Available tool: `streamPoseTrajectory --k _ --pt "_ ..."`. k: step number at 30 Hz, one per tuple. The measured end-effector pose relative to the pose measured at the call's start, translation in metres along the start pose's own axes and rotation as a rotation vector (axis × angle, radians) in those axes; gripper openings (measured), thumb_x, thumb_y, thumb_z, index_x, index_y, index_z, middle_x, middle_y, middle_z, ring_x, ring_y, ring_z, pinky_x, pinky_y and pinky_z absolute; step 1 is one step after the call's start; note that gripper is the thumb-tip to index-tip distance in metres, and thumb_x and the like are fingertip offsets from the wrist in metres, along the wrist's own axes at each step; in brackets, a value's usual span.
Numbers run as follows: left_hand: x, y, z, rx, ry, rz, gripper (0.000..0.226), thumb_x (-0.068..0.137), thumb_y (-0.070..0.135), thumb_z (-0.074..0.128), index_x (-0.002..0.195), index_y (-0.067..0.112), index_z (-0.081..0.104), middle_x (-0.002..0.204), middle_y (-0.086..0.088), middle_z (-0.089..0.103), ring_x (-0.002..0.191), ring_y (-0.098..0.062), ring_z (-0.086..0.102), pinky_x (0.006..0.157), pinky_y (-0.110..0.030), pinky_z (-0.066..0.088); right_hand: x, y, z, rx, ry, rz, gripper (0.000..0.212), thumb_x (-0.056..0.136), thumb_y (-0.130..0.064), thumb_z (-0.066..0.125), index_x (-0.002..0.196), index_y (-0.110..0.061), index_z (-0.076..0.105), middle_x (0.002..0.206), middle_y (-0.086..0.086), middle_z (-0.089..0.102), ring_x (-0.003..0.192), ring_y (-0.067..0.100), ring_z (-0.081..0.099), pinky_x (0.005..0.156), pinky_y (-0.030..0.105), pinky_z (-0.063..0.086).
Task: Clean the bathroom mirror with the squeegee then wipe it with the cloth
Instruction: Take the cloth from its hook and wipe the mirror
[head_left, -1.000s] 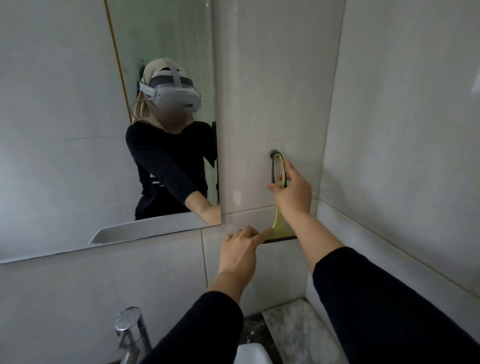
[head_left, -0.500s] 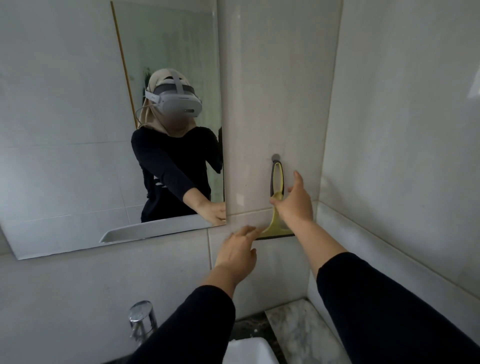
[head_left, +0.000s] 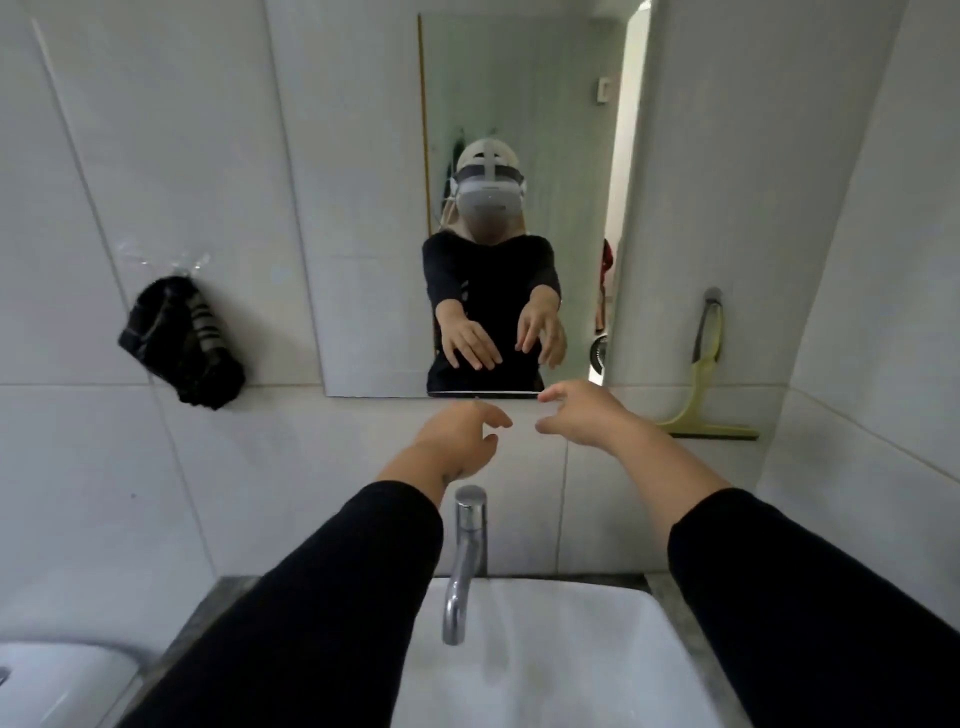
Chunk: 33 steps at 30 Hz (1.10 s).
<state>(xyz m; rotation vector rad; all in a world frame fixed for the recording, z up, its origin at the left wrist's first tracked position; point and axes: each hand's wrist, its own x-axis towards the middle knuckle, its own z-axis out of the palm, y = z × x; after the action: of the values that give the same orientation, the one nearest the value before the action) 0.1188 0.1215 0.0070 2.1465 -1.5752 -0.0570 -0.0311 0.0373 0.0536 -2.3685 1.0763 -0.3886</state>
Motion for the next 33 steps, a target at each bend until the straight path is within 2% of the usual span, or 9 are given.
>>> streamPoseTrajectory --k 5,10,15,19,24,28,33 --pt "-0.050 -0.078 -0.065 0.071 0.141 -0.125 0.030 0.094 0.021 0.051 0.119 0.032 0.061 0.132 0.006 0.055 0.119 -0.016 0.051 0.102 -0.034 0.041 0.008 -0.084 0.053 0.046 -0.033 -0.179 0.043 0.088 -0.021 0.064 0.131 -0.020 0.056 0.129 0.006 0.058 0.116 0.022 0.054 0.092 0.027 0.041" --pt "-0.087 -0.157 -0.129 0.108 0.430 -0.209 0.029 0.094 0.017 0.049 0.116 0.027 0.064 0.131 0.007 0.053 0.121 -0.016 0.048 0.095 -0.037 0.045 0.026 -0.176 0.108 0.112 -0.028 -0.343 0.036 0.091 -0.023 0.059 0.128 -0.025 0.059 0.125 0.008 0.060 0.106 0.019 0.057 0.087 0.026 0.043" --pt "-0.094 -0.231 -0.181 0.126 0.690 -0.271 0.028 0.096 0.021 0.048 0.120 0.025 0.061 0.130 0.007 0.052 0.120 -0.017 0.044 0.085 -0.034 0.045 0.057 -0.264 0.144 0.220 0.013 -0.490 0.035 0.093 -0.019 0.055 0.128 -0.024 0.058 0.135 0.006 0.052 0.122 0.019 0.049 0.087 0.022 0.037" --pt "-0.078 -0.276 -0.205 0.062 0.709 -0.304 0.032 0.097 0.018 0.043 0.127 0.026 0.055 0.132 0.004 0.049 0.122 -0.018 0.042 0.091 -0.039 0.045 0.087 -0.319 0.168 0.262 0.172 -0.535 0.036 0.094 -0.017 0.054 0.129 -0.023 0.056 0.131 0.007 0.055 0.120 0.022 0.051 0.089 0.023 0.036" --pt "-0.048 -0.313 -0.213 -0.030 0.697 -0.274 0.034 0.096 0.012 0.041 0.123 0.025 0.058 0.138 0.002 0.046 0.129 -0.017 0.038 0.095 -0.034 0.043 0.117 -0.350 0.205 0.285 0.357 -0.505 0.034 0.092 -0.017 0.055 0.124 -0.027 0.058 0.119 0.002 0.058 0.109 0.019 0.056 0.086 0.025 0.041" --pt "-0.033 -0.327 -0.210 -0.056 0.696 -0.237 0.036 0.097 0.013 0.038 0.130 0.019 0.053 0.131 0.004 0.049 0.118 -0.018 0.049 0.093 -0.035 0.044 0.132 -0.354 0.222 0.309 0.451 -0.464 0.035 0.089 -0.006 0.051 0.116 -0.024 0.062 0.114 0.001 0.060 0.103 0.020 0.058 0.084 0.026 0.044" --pt "-0.036 -0.319 -0.216 -0.047 0.768 -0.194 0.034 0.099 0.018 0.038 0.130 0.015 0.054 0.127 0.005 0.048 0.104 -0.019 0.057 0.086 -0.031 0.045 0.132 -0.358 0.202 0.247 0.534 -0.455 0.044 0.087 0.003 0.044 0.114 -0.022 0.067 0.115 0.002 0.060 0.106 0.020 0.057 0.089 0.027 0.045"
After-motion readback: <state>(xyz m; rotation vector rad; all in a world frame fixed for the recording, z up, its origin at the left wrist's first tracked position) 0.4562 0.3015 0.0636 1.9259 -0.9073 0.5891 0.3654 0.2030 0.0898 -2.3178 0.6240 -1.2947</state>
